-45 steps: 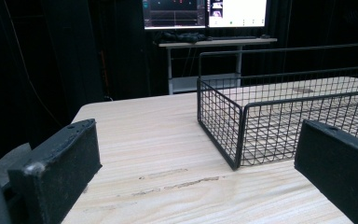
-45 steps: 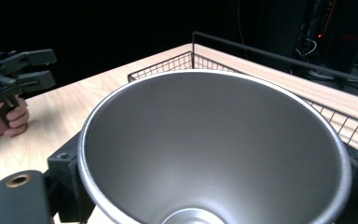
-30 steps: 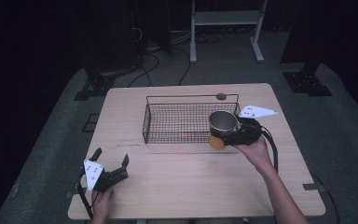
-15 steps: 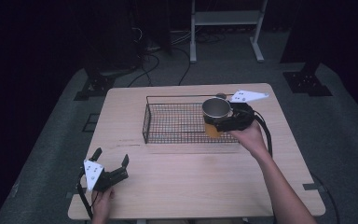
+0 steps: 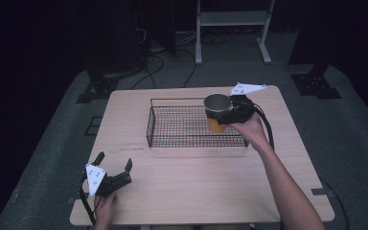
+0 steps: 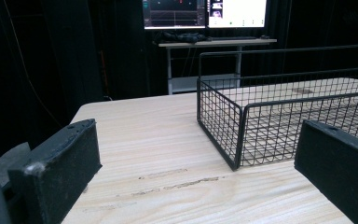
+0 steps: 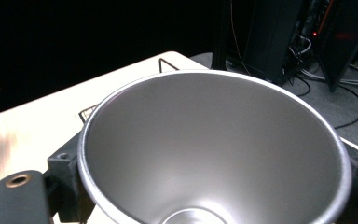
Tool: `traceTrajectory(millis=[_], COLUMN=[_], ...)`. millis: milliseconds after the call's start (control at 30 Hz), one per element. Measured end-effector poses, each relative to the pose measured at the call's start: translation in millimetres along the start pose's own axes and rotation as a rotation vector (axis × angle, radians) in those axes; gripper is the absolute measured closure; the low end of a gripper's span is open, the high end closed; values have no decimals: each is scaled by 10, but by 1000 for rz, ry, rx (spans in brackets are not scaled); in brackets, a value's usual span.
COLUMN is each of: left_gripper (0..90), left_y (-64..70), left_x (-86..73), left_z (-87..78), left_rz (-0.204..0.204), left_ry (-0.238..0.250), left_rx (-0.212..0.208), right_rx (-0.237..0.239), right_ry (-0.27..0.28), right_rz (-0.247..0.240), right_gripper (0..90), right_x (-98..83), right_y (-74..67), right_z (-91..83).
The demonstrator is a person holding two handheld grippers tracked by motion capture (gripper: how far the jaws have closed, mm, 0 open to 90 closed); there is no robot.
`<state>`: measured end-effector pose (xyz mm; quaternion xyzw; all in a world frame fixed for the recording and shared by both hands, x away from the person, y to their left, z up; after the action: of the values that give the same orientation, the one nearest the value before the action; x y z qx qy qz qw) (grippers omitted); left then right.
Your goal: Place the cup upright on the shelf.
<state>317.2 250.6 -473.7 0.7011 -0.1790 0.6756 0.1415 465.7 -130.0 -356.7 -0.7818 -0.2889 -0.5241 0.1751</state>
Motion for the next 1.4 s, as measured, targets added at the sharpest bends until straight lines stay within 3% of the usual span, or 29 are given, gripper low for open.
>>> traceTrajectory(millis=[467, 633, 933, 1100, 1233, 1400], left_gripper=[0, 0, 0, 0, 0, 0], left_y=[-7, -3, -8, -8, -12, -12], left_x=[0, 0, 1, 0, 0, 0], left_z=[-5, -4, -2, -2, 1, 1], left_rz=[-5, -4, -8, -6, -9, -10], left_ry=[1, 2, 3, 2, 4, 3], left_rx=[-1, 0, -2, -1, -2, -2], right_rx=[12, 27, 39, 39, 57, 57], right_ry=[-10, -7, -45, -58, -129, -91], right_rz=[8, 36, 43, 28, -47, -74], right_gripper=[116, 115, 115, 115, 115, 115], right_x=[-24, -78, -201, -257, -287, -251], right_y=[130, 179, 214, 250, 237, 209], right_z=[279, 394, 602, 683, 785, 841])
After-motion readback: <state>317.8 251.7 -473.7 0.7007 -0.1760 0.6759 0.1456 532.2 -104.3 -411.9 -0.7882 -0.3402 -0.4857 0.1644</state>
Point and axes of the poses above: each handheld gripper's, and its own axes: z roughly forward along the jaws, x roughly out of its top, y roughly to its right, the point moved 5 cm from there along z, roughly forward along the jaws, and after that the axes turned 12 degrees about -x, right-handed, at the moved point
